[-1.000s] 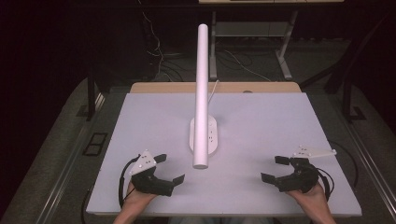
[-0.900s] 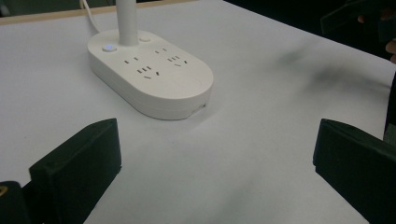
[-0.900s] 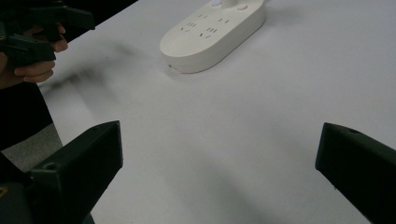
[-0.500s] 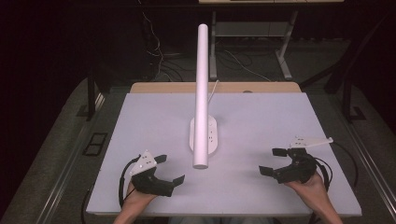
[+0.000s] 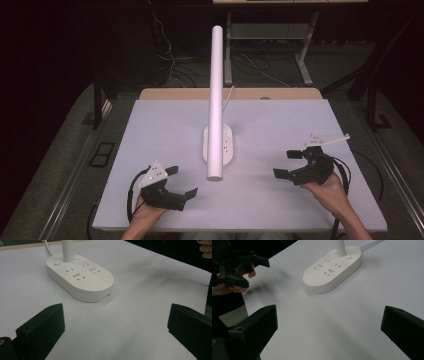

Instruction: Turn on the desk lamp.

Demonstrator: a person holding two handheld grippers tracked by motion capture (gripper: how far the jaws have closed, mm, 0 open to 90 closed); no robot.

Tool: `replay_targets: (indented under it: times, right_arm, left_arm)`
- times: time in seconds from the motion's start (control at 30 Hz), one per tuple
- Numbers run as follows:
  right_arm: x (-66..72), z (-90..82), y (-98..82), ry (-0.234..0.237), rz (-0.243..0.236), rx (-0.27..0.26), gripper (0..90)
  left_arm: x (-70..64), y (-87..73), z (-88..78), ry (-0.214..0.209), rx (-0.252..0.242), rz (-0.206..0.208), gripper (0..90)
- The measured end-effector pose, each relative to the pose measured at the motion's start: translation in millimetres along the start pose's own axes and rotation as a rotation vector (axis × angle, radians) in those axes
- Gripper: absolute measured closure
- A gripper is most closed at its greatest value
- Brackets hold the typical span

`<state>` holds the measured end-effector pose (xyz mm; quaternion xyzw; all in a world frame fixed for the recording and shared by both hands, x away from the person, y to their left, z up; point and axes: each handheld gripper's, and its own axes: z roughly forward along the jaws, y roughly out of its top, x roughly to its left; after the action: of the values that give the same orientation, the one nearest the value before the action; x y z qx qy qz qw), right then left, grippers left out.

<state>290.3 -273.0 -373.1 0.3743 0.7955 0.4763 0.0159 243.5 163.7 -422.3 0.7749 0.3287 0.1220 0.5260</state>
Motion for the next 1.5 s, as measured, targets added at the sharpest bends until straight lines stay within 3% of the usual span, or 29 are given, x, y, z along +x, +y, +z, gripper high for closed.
replay_targets:
  times: [0.83,1.5]
  right_arm:
    - [-8.7,23.1,38.1,0.017,-0.014,0.035,0.3]
    - [-16.0,45.0,55.5,0.020,-0.006,0.062,0.3]
  left_arm:
    - [0.1,-0.3,0.2,-0.006,-0.001,-0.007,0.1]
    - [0.0,-0.3,0.1,-0.008,-0.002,-0.005,0.1]
